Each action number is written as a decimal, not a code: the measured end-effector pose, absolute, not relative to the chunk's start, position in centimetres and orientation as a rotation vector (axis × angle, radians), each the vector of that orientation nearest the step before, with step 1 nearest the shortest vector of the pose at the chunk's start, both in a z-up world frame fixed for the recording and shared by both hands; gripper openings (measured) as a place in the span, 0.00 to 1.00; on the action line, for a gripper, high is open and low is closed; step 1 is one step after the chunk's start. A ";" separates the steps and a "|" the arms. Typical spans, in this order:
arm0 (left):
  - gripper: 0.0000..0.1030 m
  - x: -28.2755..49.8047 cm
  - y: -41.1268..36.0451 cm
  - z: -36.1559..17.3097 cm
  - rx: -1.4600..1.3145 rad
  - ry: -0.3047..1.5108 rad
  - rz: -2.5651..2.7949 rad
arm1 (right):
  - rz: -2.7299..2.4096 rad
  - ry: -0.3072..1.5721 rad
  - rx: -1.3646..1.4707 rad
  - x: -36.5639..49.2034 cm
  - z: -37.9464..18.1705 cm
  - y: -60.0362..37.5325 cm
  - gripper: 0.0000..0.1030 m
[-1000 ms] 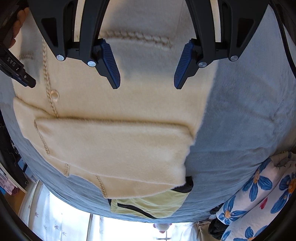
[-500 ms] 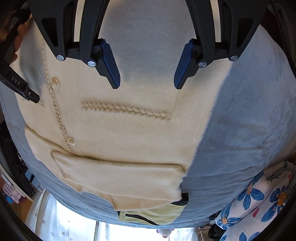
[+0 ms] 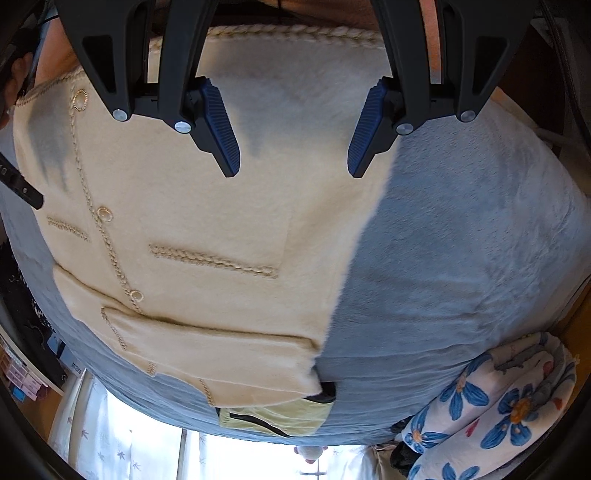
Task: Fold large clothes
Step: 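Move both tools back along the cardigan toward its hem, then grasp the braided hem corners with the left tool while the right tool grasps the other corner, then lift the hem with both tools and fold it up over the folded sleeves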
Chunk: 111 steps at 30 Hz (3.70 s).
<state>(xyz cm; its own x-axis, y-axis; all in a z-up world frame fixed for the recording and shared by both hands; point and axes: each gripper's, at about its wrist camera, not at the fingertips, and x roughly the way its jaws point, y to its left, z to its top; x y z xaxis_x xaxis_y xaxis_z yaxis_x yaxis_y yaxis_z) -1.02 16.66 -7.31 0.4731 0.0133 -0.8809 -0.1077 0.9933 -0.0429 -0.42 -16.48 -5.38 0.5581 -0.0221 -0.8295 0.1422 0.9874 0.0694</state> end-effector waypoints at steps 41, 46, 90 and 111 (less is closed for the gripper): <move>0.78 -2.9 25.1 -13.0 -0.396 1.158 -0.239 | 0.007 1.119 0.622 -10.3 -10.9 -36.1 0.43; 0.78 -3.7 25.7 -13.2 -0.469 1.155 -0.356 | 0.127 1.154 0.584 -9.6 -11.2 -34.0 0.44; 0.28 -3.3 18.1 -4.5 -0.547 0.938 -0.414 | 0.303 0.932 0.596 -4.5 -3.0 -30.9 0.28; 0.36 25.4 20.6 -5.1 -0.604 0.985 -0.135 | 0.048 0.927 0.790 21.6 -4.6 -36.7 0.42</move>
